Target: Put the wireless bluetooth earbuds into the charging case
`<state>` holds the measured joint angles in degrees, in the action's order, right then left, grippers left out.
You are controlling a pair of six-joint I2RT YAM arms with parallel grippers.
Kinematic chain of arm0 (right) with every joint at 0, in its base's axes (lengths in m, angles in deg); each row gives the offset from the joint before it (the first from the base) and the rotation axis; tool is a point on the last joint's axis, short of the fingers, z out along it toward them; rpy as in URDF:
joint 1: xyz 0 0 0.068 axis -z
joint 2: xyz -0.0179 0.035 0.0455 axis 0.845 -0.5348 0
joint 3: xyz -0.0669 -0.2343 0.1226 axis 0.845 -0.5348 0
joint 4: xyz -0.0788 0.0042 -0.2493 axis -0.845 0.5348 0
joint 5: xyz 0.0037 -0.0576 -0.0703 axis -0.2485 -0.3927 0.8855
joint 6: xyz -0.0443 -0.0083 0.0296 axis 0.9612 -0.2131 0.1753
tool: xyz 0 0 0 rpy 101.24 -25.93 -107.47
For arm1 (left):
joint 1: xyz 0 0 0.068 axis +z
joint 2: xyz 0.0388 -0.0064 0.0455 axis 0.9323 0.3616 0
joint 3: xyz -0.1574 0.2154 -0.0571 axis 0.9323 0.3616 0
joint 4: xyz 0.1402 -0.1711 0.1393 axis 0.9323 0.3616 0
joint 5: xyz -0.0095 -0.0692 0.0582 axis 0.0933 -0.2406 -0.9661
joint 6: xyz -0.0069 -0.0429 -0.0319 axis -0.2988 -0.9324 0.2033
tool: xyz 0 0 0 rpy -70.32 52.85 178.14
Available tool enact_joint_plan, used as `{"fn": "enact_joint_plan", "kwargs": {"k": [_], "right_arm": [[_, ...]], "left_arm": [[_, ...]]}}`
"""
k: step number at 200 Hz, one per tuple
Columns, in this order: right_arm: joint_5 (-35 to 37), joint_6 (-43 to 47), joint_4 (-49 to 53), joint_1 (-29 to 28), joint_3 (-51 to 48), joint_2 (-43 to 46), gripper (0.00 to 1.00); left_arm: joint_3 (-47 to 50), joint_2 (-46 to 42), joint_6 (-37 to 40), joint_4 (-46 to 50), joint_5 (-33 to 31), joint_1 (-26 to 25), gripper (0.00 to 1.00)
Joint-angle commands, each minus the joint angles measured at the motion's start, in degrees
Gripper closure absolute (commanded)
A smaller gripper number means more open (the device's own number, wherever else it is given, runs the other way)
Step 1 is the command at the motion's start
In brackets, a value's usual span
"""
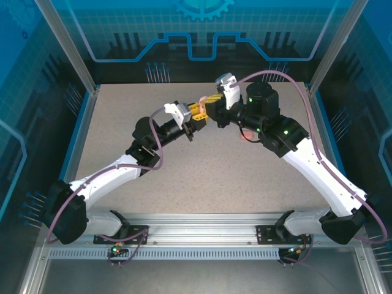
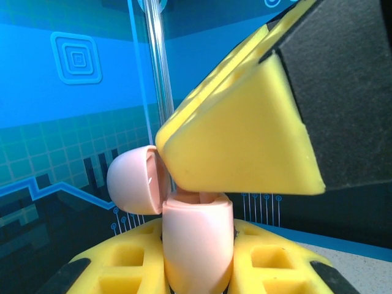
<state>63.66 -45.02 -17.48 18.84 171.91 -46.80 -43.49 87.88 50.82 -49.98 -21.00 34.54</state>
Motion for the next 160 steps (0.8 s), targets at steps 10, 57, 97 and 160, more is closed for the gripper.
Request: {"fn": "enact_joint_plan", "kwargs": {"k": [10,57,97,160], "right_arm": [[-6.3,1.8,2.3,-0.1,-0.3,-1.1,0.81],[-4.7,-0.3,2.6,0.0,1.9,-1.5,0.68],[-2.7,-2.0,4.6,0.1,8.0,-1.8,0.48],[1.4,-8.7,12.1,5.2,20.1,-5.8,0.32]], "left_arm": [[-1.9,-1.4,0.4,-1.6,-0.1,-0.5,1.00],[-1.2,-0.9,-0.1,-1.6,-0.6,-0.4,1.00],[-0.4,-0.2,-1.1,-2.5,-0.9,-0.4,1.00],[0.8,-0.2,-2.0,-2.8,-1.0,-0.4,1.00]]}}
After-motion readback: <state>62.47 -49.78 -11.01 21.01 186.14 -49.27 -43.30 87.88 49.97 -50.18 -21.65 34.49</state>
